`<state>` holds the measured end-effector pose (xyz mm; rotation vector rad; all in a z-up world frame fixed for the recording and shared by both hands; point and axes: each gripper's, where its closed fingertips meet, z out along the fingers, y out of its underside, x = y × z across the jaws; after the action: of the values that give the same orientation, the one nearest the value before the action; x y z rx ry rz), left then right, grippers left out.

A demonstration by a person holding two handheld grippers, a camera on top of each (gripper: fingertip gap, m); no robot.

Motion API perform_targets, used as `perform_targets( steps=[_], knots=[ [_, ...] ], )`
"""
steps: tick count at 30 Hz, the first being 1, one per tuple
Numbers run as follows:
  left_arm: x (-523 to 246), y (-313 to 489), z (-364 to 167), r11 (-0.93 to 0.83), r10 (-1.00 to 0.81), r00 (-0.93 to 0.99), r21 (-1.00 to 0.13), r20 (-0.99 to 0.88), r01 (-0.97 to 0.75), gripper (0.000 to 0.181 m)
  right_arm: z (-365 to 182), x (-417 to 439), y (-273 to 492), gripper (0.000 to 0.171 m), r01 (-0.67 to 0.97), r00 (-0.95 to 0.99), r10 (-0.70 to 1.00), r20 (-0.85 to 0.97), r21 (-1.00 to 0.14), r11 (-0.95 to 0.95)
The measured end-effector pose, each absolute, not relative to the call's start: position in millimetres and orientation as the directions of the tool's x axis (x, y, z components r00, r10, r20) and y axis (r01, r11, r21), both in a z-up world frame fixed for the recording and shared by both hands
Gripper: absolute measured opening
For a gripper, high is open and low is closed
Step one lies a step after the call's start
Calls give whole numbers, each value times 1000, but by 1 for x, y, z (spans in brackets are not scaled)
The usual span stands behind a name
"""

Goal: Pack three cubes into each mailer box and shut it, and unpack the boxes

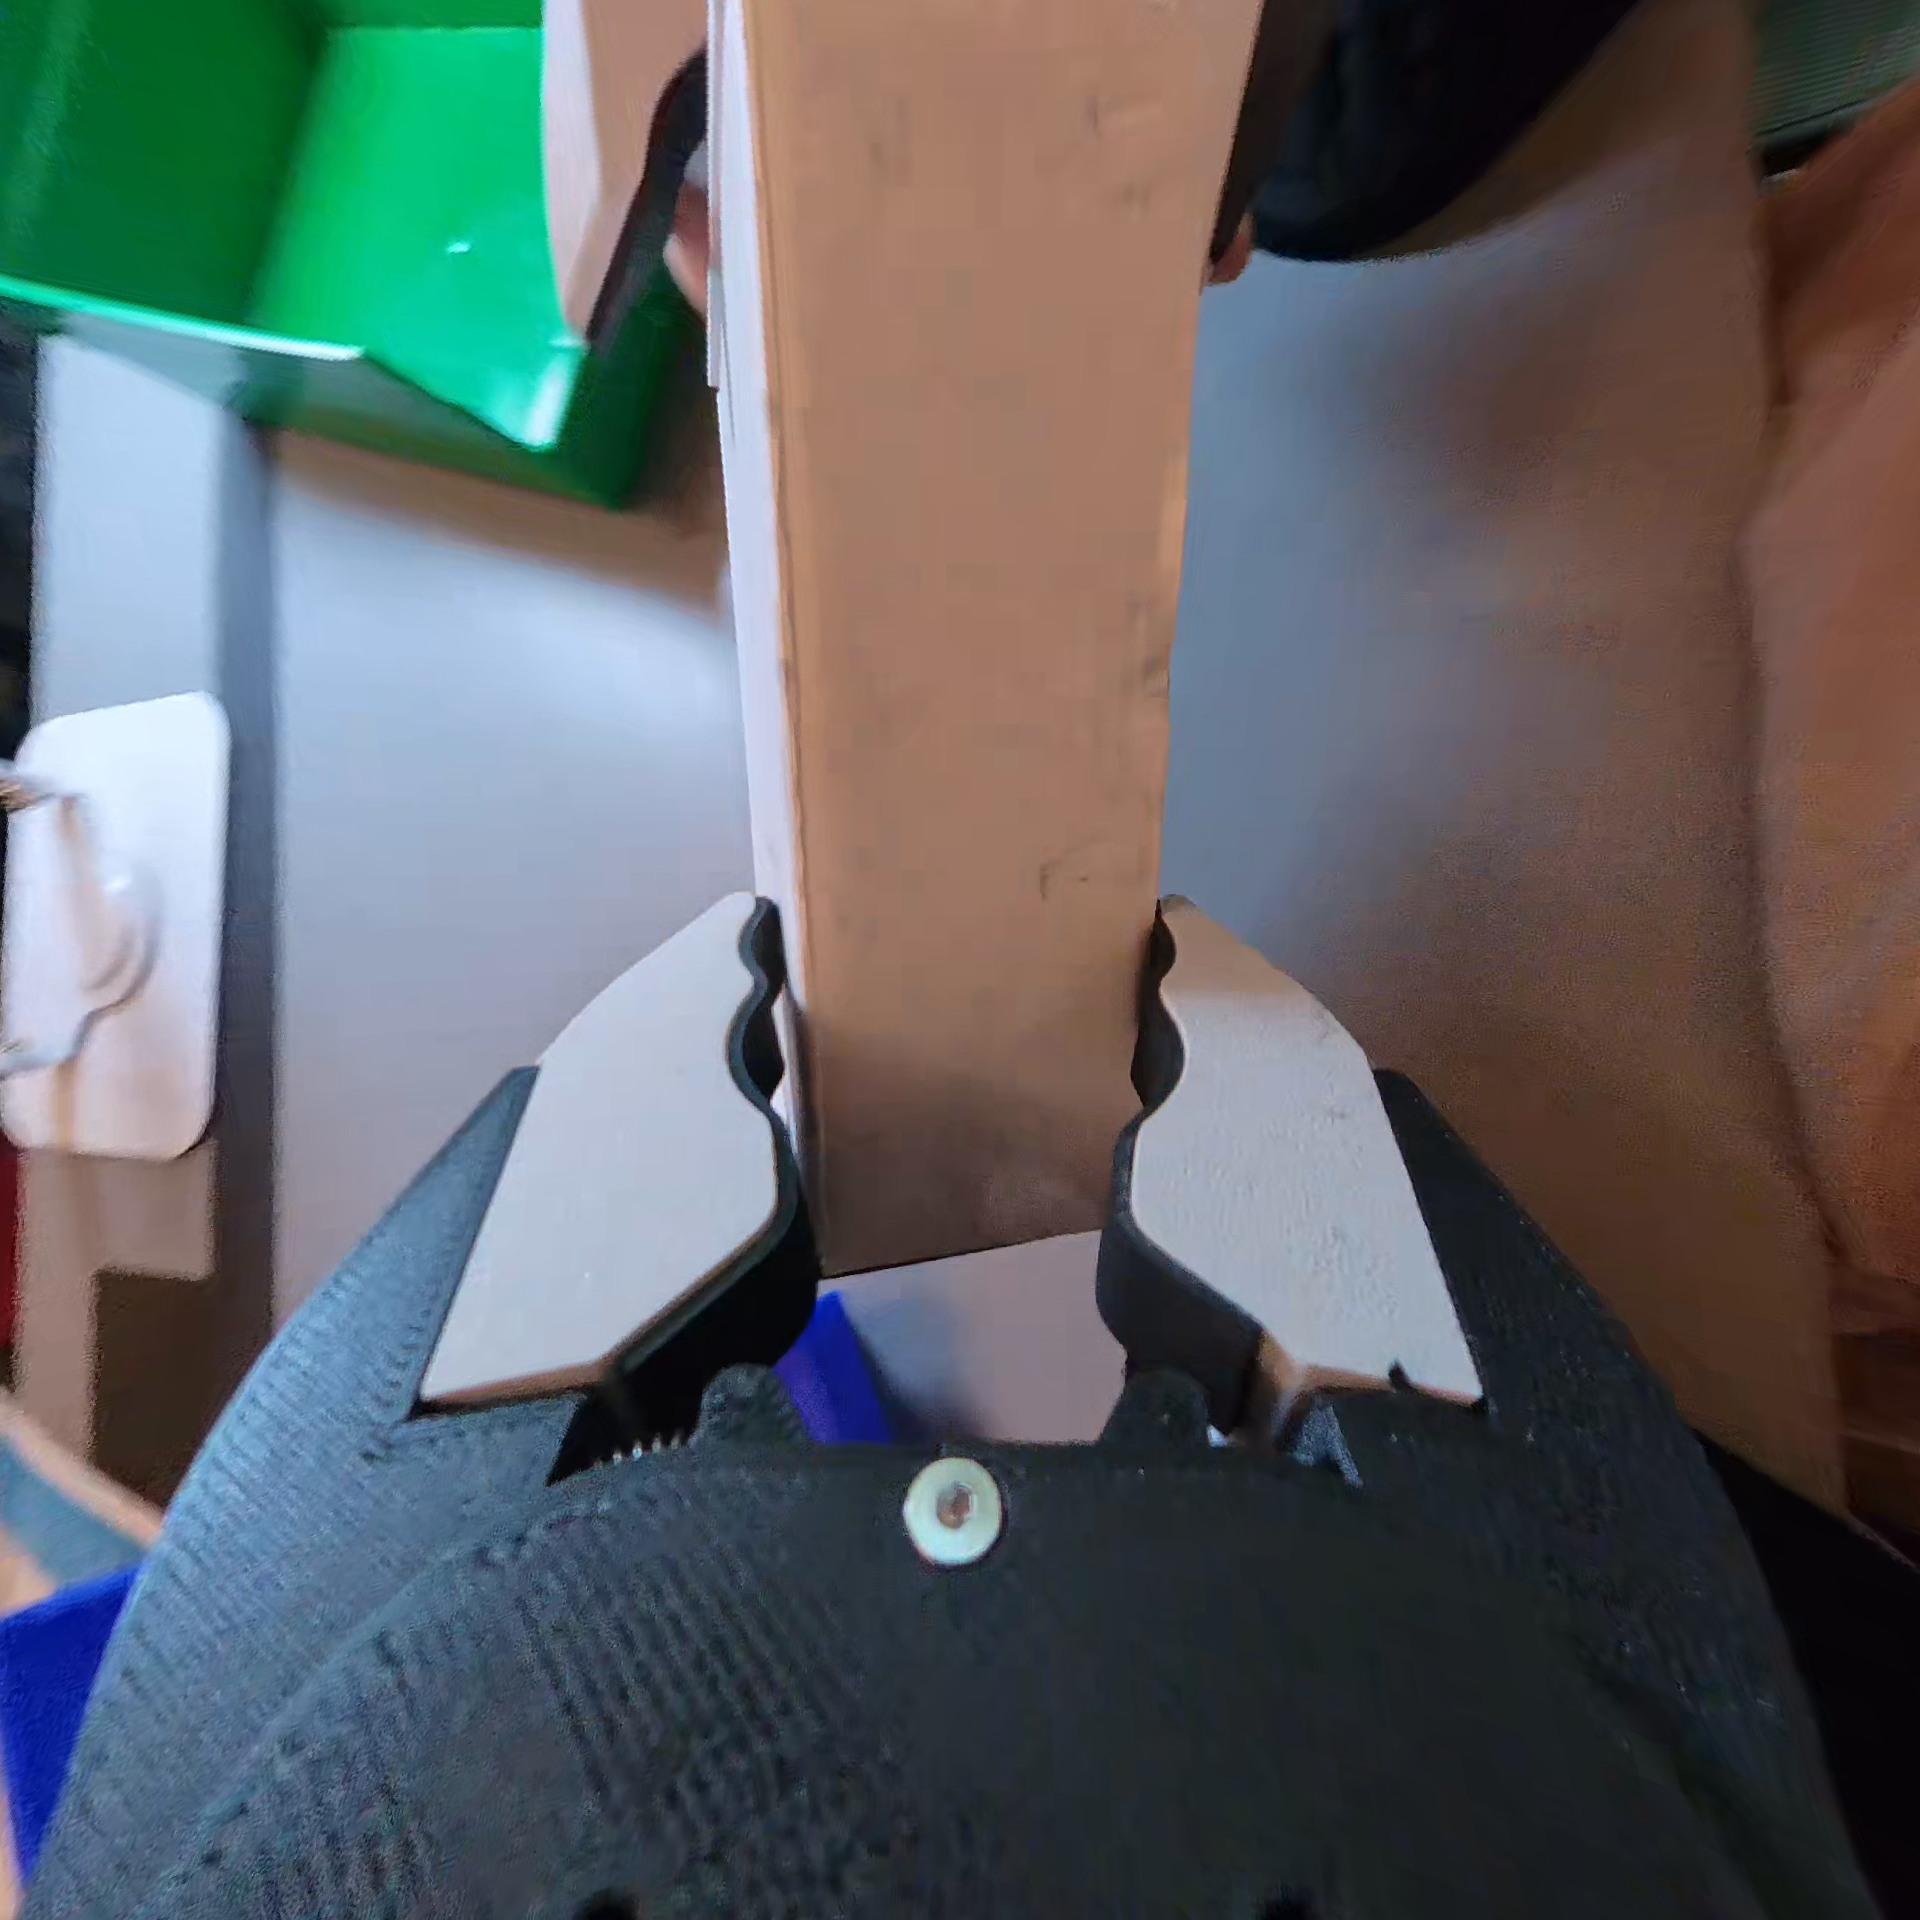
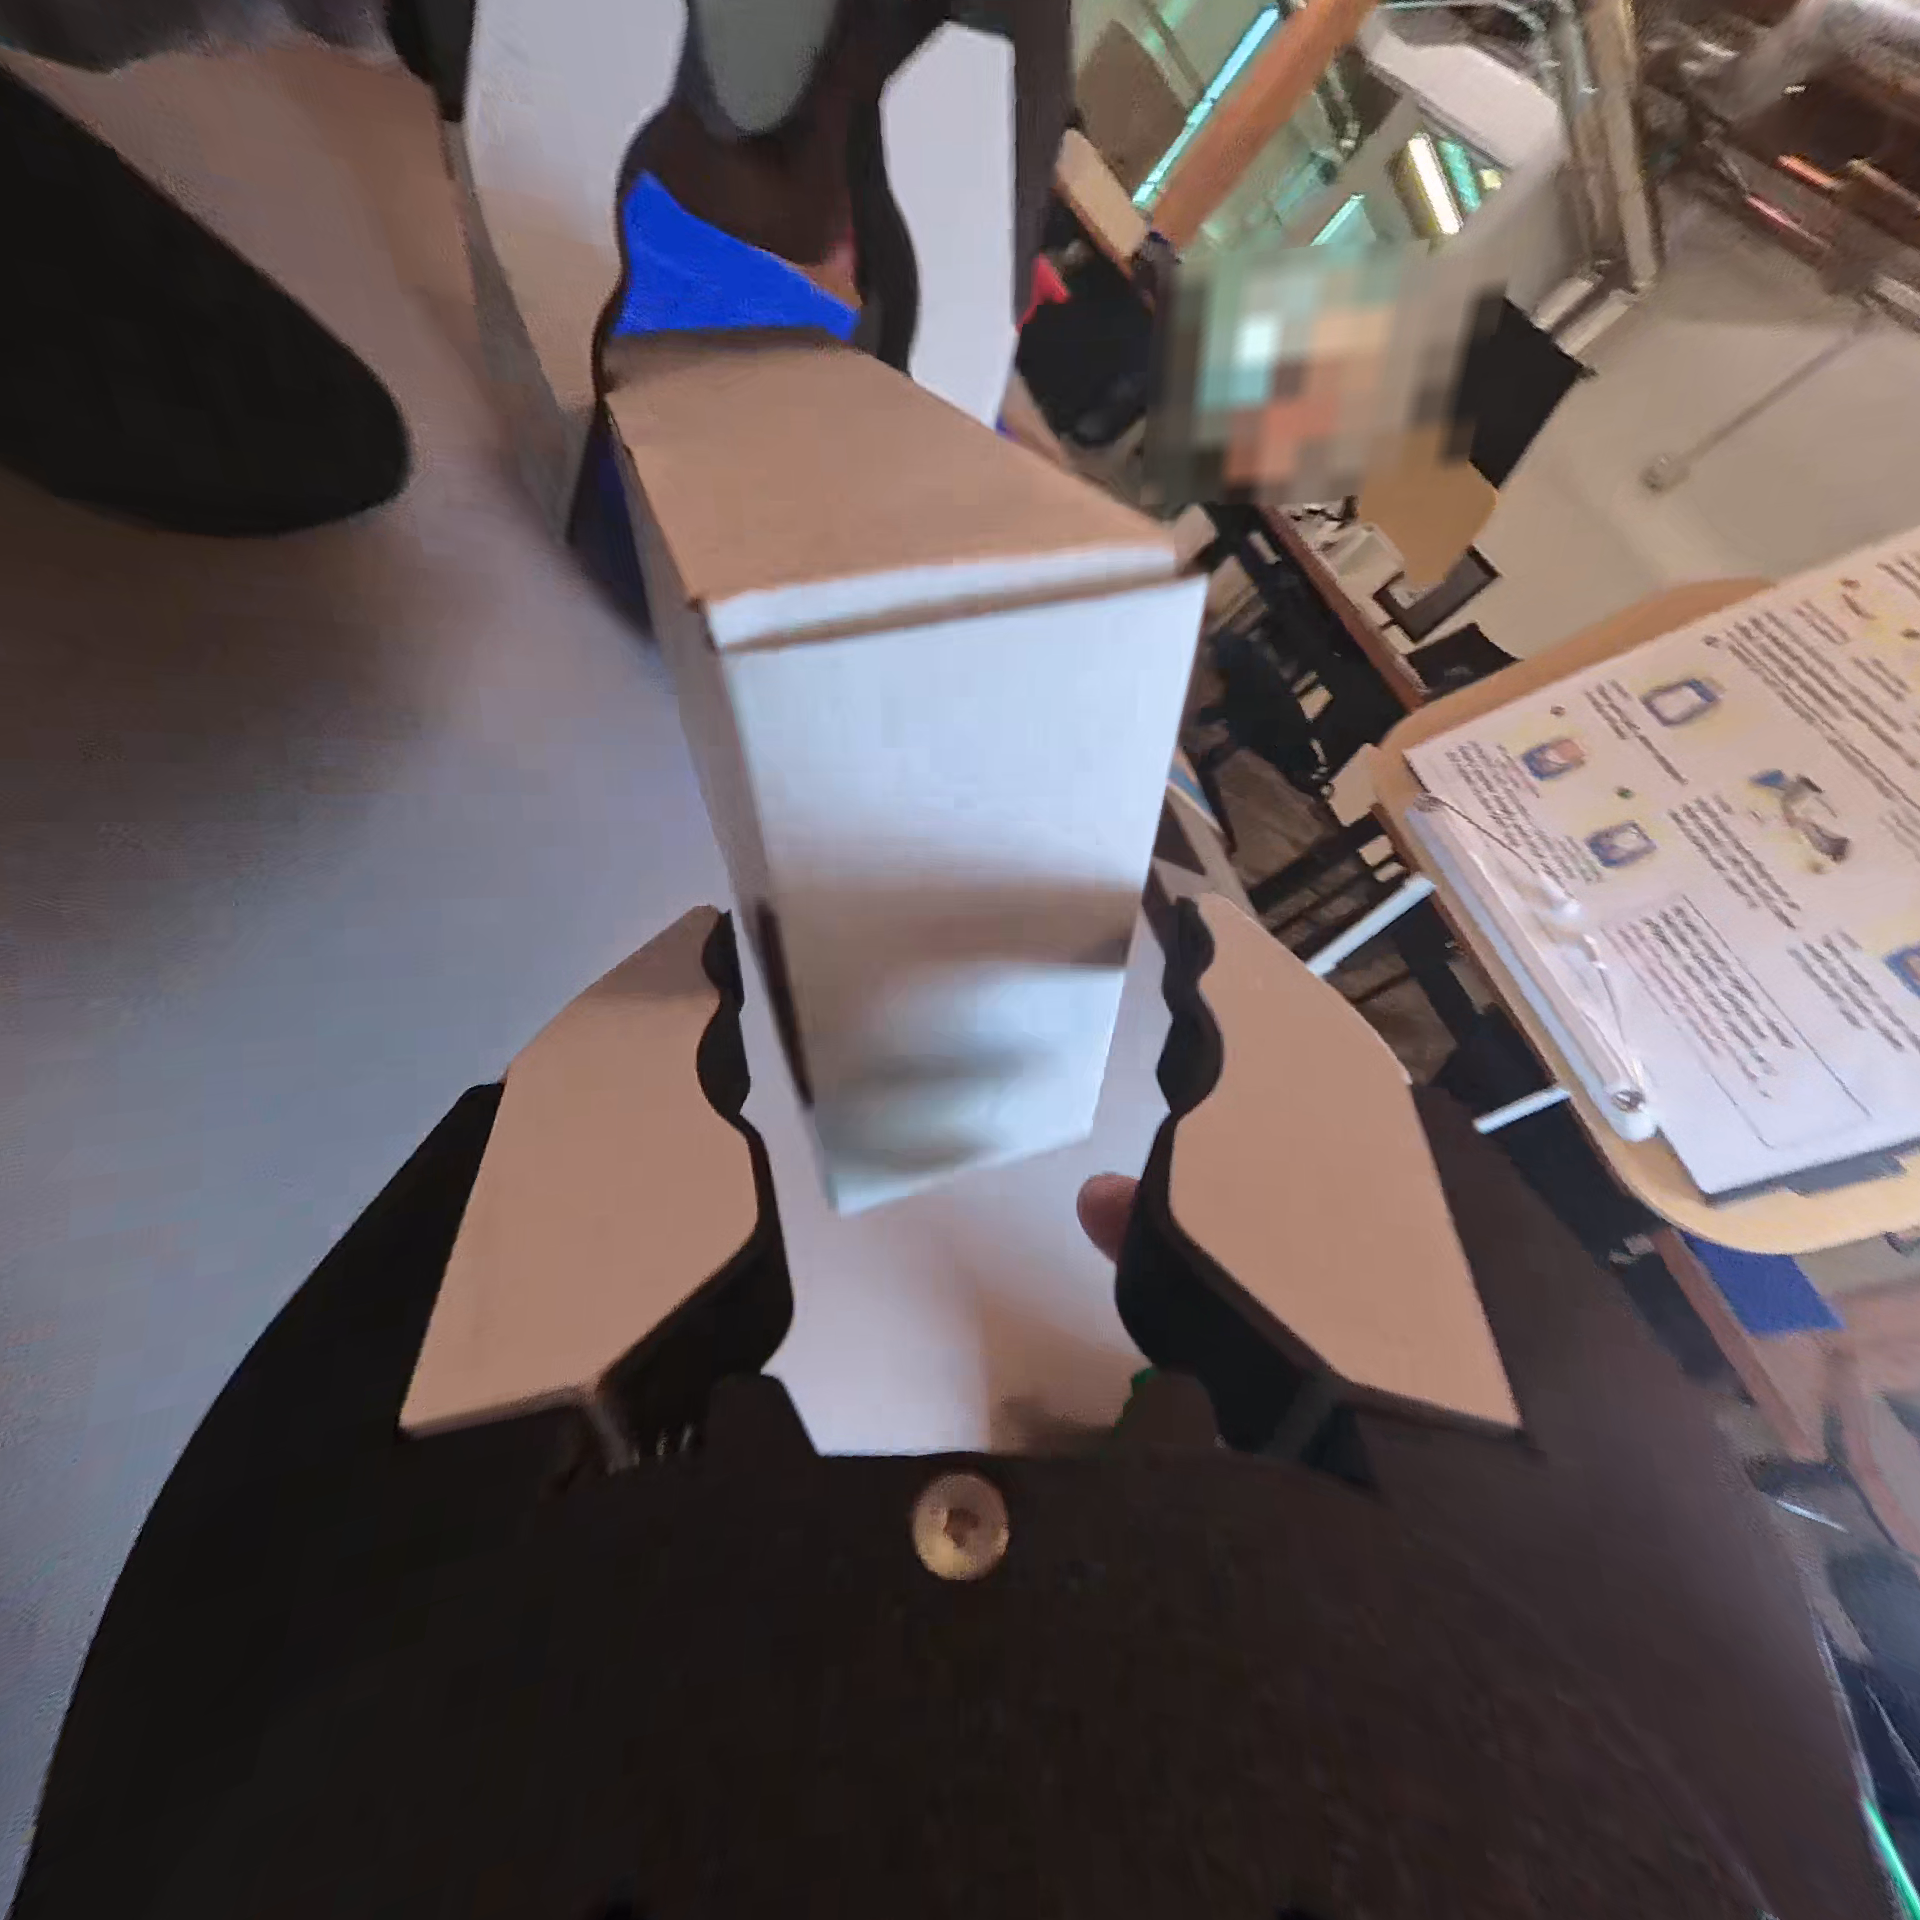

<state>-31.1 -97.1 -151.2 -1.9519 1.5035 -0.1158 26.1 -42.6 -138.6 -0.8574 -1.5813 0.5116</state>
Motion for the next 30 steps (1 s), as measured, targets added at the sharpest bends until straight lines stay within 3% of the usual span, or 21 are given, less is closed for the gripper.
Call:
perform_targets(
  steps=[3,8,14,18,22,26,30],
  knots=[
    [-26,-102,-167,-106,-926,274,-518,-258,-849,67,-159,24,-58,75,278,-128,761,636,-713,643],
    [-24,-86,-137,-90,-878,425,-796,-220,-598,67,-156,30,-47,73,238,-115,891,439,-859,454],
    [-49,-74,-120,-101,-784,617,-967,-67,-234,82,-139,37,-33,73,113,-97,971,219,-967,229],
    [-37,-78,-131,-101,-804,595,-981,-19,-168,92,-127,38,-42,72,28,-144,981,127,-991,132],
    [-11,-81,-139,-62,-805,585,-968,-97,-245,81,-145,28,-59,73,99,-201,973,118,-985,140],
    [-23,-74,-149,-121,-773,627,-947,-98,-298,80,-158,23,-42,77,184,-113,988,108,-975,128],
    [-43,-63,-156,-265,-715,699,-933,22,-242,79,-133,32,-16,68,124,59,980,190,-976,182]
  ],
)
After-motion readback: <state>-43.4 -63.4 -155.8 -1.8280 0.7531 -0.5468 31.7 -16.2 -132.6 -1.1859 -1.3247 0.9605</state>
